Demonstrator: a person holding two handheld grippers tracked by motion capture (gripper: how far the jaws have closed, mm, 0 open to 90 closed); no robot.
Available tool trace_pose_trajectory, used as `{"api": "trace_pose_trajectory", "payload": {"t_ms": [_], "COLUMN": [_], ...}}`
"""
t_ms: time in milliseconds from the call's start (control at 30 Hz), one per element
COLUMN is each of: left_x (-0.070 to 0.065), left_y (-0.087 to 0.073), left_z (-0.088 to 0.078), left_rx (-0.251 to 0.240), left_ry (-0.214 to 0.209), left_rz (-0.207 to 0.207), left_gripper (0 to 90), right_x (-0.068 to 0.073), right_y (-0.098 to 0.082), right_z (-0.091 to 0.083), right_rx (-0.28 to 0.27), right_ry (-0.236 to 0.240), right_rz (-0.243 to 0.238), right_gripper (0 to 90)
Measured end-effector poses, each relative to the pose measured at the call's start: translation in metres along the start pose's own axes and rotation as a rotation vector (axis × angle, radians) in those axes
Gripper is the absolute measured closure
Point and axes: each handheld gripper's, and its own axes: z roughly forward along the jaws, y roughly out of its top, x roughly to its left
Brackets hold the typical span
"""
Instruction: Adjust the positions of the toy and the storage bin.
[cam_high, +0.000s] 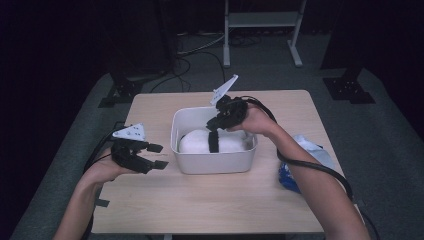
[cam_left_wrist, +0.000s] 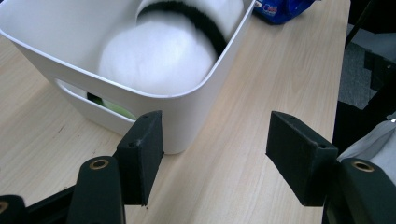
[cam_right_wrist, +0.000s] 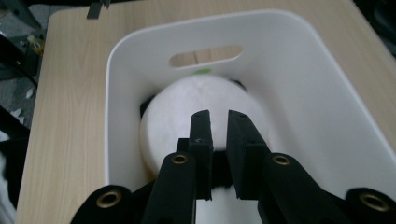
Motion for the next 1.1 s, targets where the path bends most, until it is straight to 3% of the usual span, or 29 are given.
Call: {"api": "trace_pose_trajectory", "payload": {"t_ms": [233, 467, 667, 867, 1100], "left_x": [-0.001, -0.001, -0.003, -0.004, -0.005], "left_y": [0.003, 0.007, 0.010, 0.012, 0.015], "left_z": [0.002, 0.005, 0.007, 0.006, 0.009], "left_rx": [0.005, 0.013, 0.010, 0.011, 0.014], "left_ry": [-0.001, -0.005, -0.007, -0.002, -0.006], "left_rz": [0.007, 0.014, 0.017, 0.024, 0.032], "left_gripper": [35.4, 35.4, 35.4, 35.4, 35.4], "right_x": [0.009, 0.019, 0.027, 0.032, 0.047], "right_y": [-0.019, -0.029, -0.034, -0.036, -0.040], "right_z": [0.012, 0.021, 0.024, 0.024, 0.023], "right_rx": [0.029, 0.076, 0.108, 0.109, 0.127], "right_ry": [0.062, 0.120, 0.149, 0.172, 0.188], "right_rz": [0.014, -0.008, -0.036, -0.031, -0.052], "right_gripper": [79.9, 83.5, 89.5, 89.7, 89.6]}}
